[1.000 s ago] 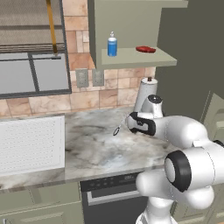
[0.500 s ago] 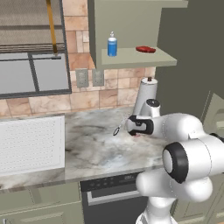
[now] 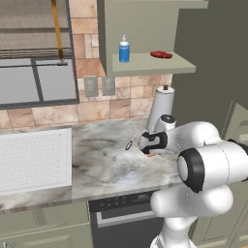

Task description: Pick the bar soap and soap dispenser from the cabinet and place them on the counter.

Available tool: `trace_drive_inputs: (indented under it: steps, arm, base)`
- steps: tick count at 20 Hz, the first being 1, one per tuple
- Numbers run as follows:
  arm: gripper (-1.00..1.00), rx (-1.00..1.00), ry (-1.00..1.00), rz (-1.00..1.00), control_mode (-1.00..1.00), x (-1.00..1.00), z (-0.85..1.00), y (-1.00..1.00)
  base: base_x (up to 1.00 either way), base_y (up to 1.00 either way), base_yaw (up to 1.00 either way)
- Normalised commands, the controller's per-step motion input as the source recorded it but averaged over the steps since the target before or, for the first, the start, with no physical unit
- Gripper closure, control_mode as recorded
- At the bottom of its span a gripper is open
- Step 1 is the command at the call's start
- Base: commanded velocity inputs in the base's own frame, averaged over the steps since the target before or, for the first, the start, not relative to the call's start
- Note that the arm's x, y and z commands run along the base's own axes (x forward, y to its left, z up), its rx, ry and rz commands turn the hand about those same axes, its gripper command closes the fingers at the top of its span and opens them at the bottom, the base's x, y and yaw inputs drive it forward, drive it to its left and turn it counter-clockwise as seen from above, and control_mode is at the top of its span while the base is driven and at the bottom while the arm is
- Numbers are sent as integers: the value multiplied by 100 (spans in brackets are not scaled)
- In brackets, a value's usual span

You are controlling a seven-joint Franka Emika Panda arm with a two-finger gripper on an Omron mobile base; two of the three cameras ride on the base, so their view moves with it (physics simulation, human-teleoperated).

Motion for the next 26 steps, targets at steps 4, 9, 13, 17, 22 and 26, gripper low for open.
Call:
trace_drive_inputs:
  steps: [4,9,13,17,22,26]
  arm:
    - [100,0,1,0,-100,0,-20,0]
    - [100,0,1,0,-100,0,-20,0]
    - [100,0,0,0,-100,0,-21,0]
    - [100,0,0,0,-100,0,-23,0]
    - [100,0,0,0,-100,0,-22,0]
    - [-100,0,0,0,-100,0,-22,0]
  base:
    - [0,0,0]
    - [0,0,0]
    - [0,0,0]
    - [0,0,0]
    - [0,0,0]
    - [0,0,0]
